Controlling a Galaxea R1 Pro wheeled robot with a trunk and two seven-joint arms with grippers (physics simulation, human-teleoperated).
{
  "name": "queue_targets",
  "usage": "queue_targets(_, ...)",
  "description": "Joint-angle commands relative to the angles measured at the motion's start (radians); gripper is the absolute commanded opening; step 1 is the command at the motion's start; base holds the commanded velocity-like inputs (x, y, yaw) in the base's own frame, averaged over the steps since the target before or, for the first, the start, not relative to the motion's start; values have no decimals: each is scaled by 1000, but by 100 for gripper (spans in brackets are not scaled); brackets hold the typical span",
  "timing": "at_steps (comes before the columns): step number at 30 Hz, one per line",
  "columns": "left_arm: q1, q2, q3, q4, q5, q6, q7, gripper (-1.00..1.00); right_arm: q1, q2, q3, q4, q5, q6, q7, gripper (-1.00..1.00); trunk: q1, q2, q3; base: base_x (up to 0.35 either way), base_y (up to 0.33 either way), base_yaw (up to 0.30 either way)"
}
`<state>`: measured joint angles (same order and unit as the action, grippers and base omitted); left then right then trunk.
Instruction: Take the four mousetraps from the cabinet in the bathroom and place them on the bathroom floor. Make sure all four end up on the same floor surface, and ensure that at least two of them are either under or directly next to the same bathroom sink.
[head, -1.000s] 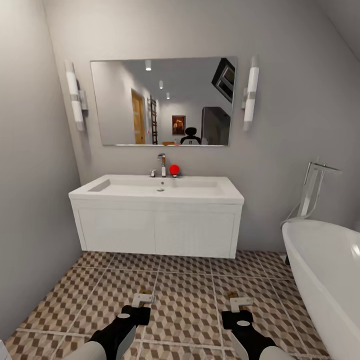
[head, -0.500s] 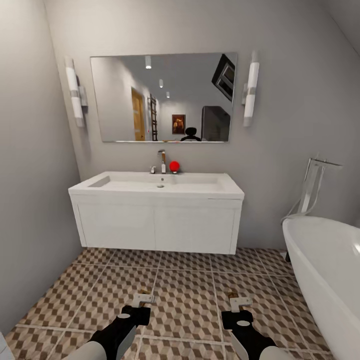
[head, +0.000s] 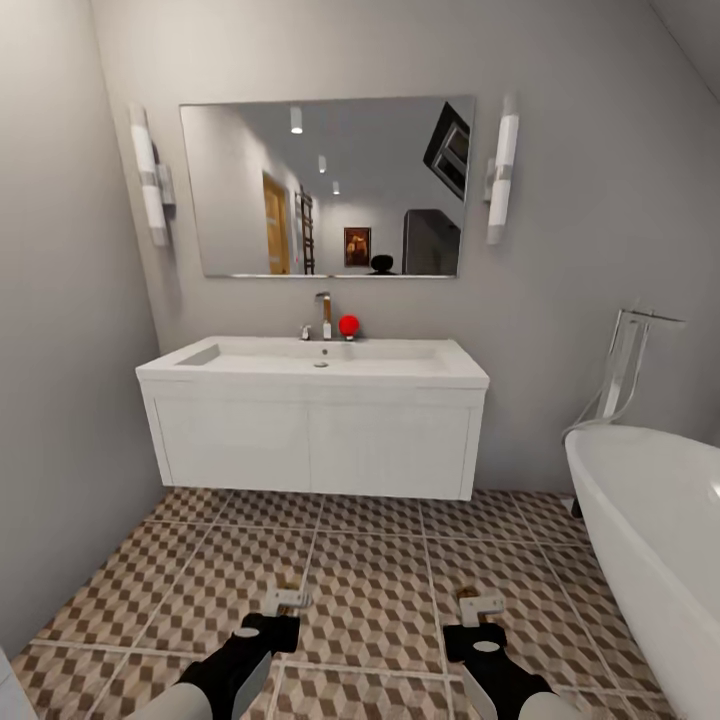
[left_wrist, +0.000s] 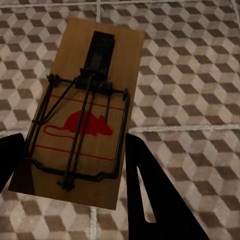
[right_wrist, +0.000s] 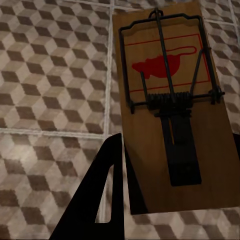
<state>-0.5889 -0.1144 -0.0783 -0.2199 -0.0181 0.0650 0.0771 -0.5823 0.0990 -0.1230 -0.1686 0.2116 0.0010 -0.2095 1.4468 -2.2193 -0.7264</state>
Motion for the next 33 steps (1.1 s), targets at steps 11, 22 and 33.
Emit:
queue_targets(11, 0, 2, -9, 5, -2, 7, 41, -100, -1, 1, -7, 0, 11, 22, -1, -100, 42, -78, -36, 0, 0, 0)
queue_targets(22, 0, 2, -9, 4, 0, 8, 64, -100, -1, 1, -7, 0, 12, 19, -1, -100, 84, -155, -70, 0, 0, 0)
queue_targets(33, 0, 3, -10, 4, 0, 7, 64, -100, -1, 1, -7, 0, 12, 16, -1, -100, 126, -232, -105, 0, 0, 0)
